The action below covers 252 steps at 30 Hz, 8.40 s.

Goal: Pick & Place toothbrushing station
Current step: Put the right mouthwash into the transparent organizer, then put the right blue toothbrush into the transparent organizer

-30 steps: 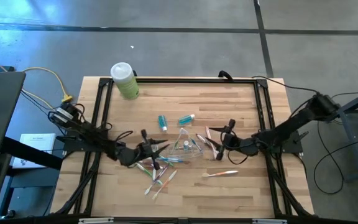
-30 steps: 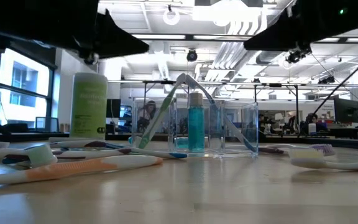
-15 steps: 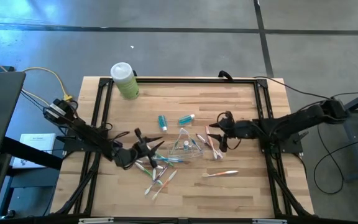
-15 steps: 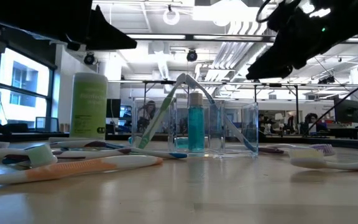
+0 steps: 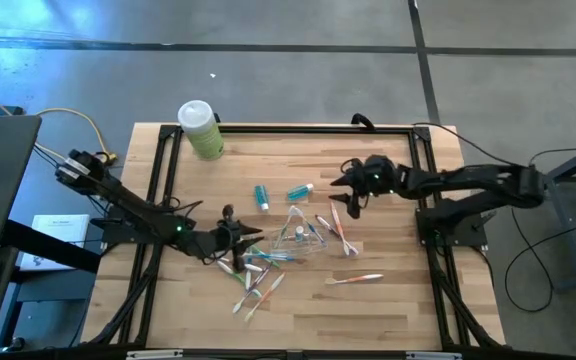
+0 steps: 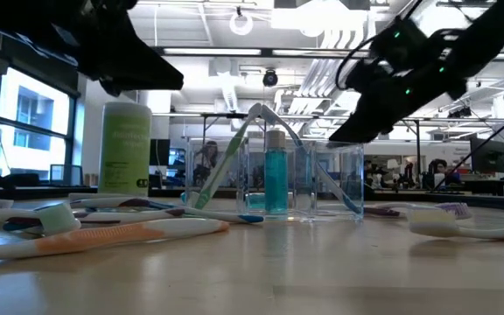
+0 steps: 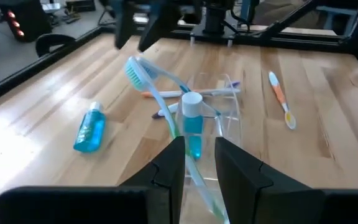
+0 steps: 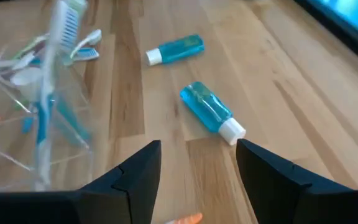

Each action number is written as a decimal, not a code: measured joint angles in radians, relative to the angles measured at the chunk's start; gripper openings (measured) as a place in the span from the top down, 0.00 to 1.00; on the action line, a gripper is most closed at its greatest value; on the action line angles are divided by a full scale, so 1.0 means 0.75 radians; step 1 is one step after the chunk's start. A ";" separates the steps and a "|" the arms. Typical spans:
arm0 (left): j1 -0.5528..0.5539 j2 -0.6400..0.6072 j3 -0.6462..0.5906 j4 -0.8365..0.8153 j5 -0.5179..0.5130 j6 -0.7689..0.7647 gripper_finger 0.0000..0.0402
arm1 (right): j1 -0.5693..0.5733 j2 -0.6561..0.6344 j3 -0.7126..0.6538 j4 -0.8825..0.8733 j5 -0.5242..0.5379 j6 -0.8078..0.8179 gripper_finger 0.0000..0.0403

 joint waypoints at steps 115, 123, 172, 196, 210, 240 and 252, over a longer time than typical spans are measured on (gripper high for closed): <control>0.223 0.001 -0.001 -0.116 0.518 -0.032 0.79 | 0.244 0.546 0.598 -0.528 0.732 -0.507 0.80; 0.153 0.001 -0.001 -0.106 0.520 -0.042 0.79 | 0.477 0.249 0.597 -0.687 1.177 -0.550 0.80; 0.091 0.001 -0.001 0.250 0.517 -0.317 0.79 | 1.116 0.497 0.753 -0.732 1.644 -1.733 0.79; 0.028 0.001 -0.001 0.249 0.522 -0.330 0.79 | 1.129 0.556 0.753 -0.662 1.719 -1.521 0.62; 0.038 0.001 -0.001 0.250 0.521 -0.293 0.79 | 1.170 0.269 0.752 -0.633 2.120 -1.071 0.64; 0.013 -0.152 0.000 -0.727 0.565 -0.180 0.79 | 1.116 -0.160 0.387 -1.178 1.484 0.737 0.70; 0.041 -0.011 0.000 -0.688 0.560 -0.179 0.79 | 1.060 -0.160 0.299 -1.066 1.485 0.732 0.70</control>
